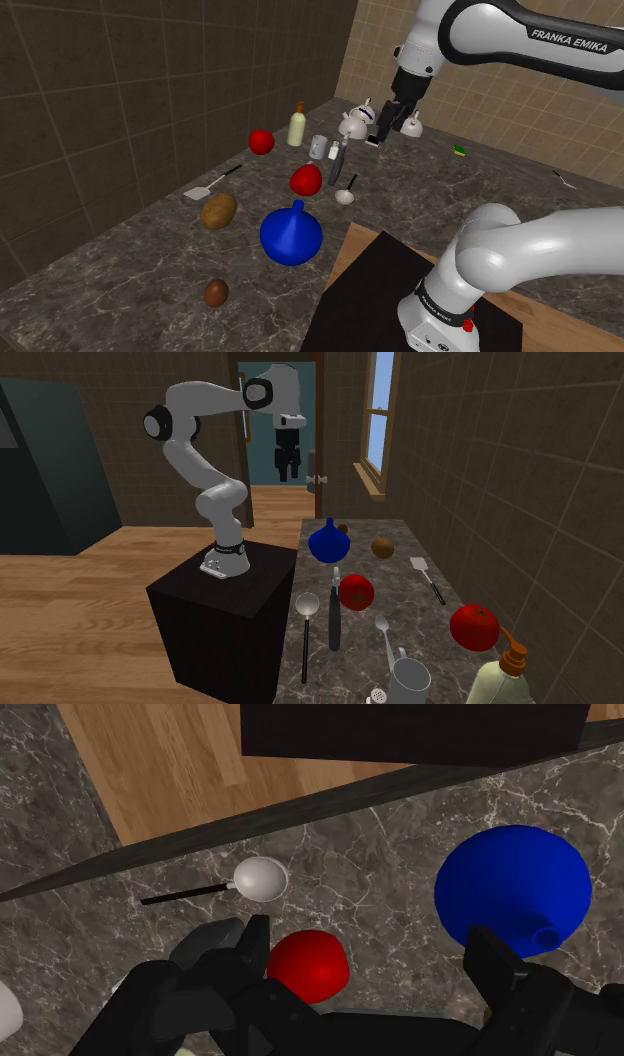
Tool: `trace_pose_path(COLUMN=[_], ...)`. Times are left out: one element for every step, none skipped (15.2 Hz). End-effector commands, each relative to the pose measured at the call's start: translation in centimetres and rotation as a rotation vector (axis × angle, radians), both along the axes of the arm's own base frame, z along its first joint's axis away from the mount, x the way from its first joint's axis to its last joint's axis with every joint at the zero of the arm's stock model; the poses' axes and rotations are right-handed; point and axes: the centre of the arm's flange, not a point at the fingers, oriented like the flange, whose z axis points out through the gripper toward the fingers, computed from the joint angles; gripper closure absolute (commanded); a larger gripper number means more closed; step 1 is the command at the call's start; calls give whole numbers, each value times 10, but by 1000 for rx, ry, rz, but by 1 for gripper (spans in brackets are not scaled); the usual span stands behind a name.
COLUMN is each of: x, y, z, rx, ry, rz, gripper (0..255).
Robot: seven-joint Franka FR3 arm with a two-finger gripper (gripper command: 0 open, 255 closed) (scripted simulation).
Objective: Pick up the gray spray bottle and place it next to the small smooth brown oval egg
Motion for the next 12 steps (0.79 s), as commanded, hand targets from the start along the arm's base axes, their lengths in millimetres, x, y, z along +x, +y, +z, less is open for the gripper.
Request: trace_pose_path(x=[0, 15, 29, 44, 58, 72, 85, 98, 111, 124, 136, 147], y=[0, -5, -11, -17, -24, -31, -38, -46, -54, -63, -72, -81], z=[0, -3, -6, -9, -13, -17, -21, -26, -30, -35, -41, -46], rx=[0, 13, 26, 38, 51, 64, 77, 89, 102, 115, 128, 140], ry=[0, 12, 25, 37, 50, 62, 75, 87, 100, 112, 124, 137], rz=[0, -34, -68, -102, -136, -170, -204, -238, -272, -305, -339, -373], gripper=[0, 0, 0, 0, 0, 0, 0, 0, 0, 0, 0, 0])
